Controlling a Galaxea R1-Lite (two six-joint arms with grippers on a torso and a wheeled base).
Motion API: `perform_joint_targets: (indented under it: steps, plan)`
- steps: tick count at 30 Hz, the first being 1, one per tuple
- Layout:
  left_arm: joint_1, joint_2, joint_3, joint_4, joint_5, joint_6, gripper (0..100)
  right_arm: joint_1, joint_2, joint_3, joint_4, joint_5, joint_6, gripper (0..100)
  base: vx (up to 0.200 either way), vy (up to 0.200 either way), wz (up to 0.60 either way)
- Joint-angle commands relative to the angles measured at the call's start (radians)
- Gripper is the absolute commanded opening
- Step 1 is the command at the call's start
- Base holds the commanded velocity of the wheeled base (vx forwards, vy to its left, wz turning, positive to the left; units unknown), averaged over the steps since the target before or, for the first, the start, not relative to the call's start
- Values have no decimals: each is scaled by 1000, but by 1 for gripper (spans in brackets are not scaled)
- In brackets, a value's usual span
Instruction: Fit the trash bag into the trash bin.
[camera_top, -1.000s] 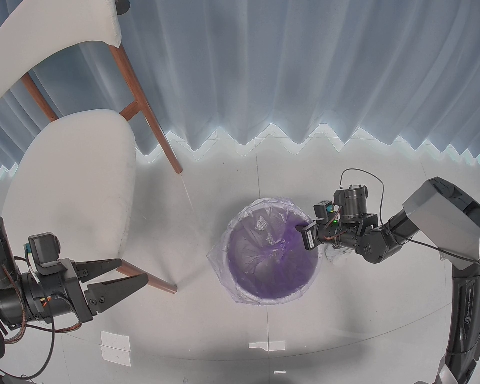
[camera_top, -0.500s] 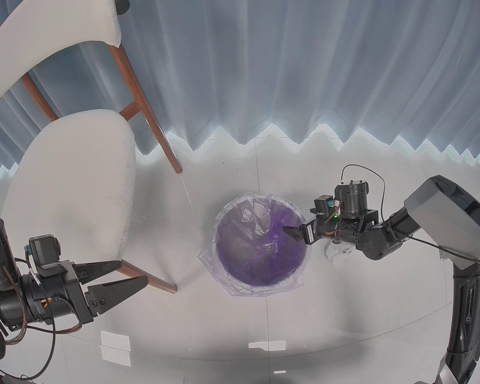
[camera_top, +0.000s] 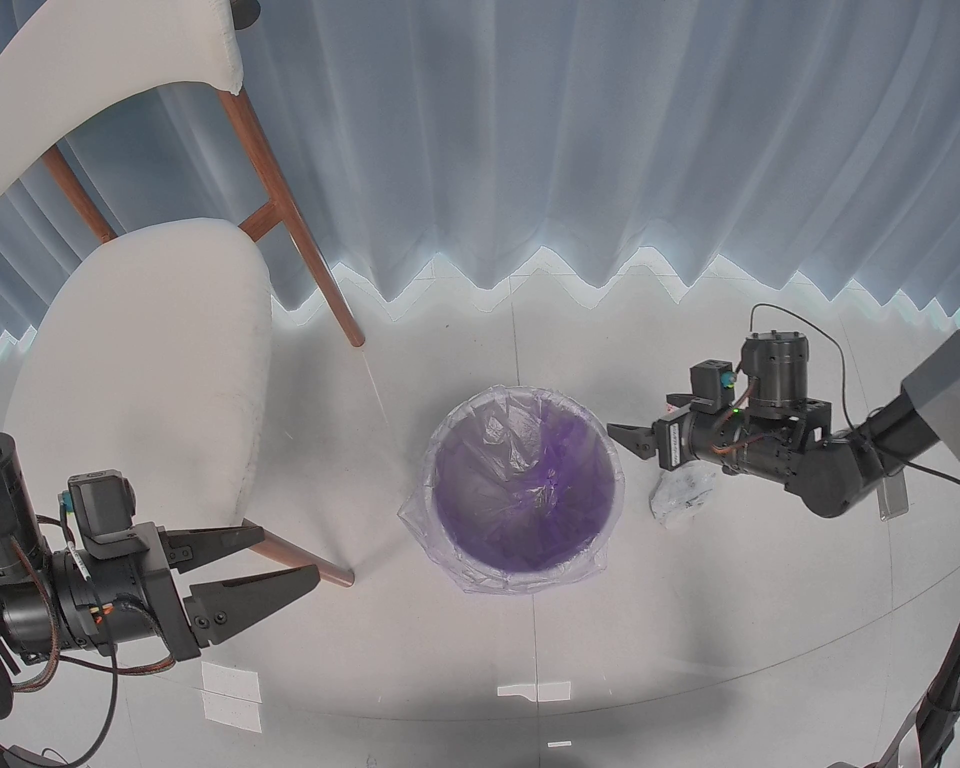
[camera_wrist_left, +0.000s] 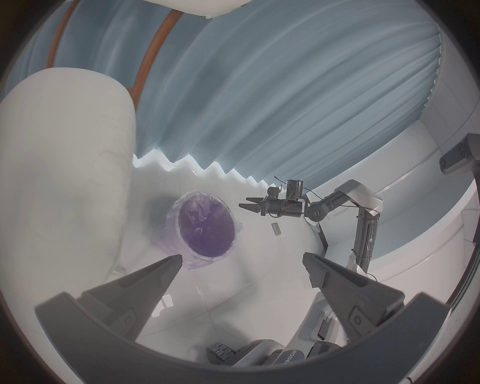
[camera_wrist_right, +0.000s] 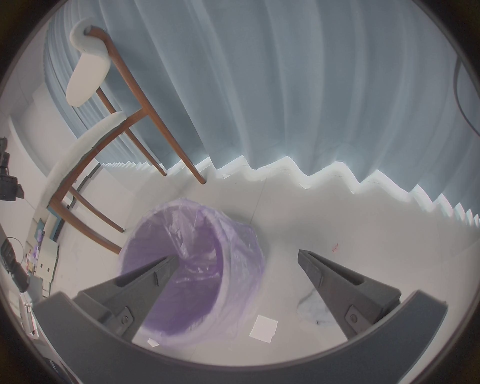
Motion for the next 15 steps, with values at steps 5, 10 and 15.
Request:
perform_joint_targets:
  steps: [5,10,15]
  plan:
    - [-150,191,-12,-6,50,8,100,-111,-358,421,-214,0,98,100,0,0,0]
    - [-157,375,-56,-46,158,86,100,-140,-488,551,-254,-2,141,100,0,0,0]
    - [-173,562,-36,-214,175,145,100,-142,-608,625,-249,-2,143,100,0,0,0]
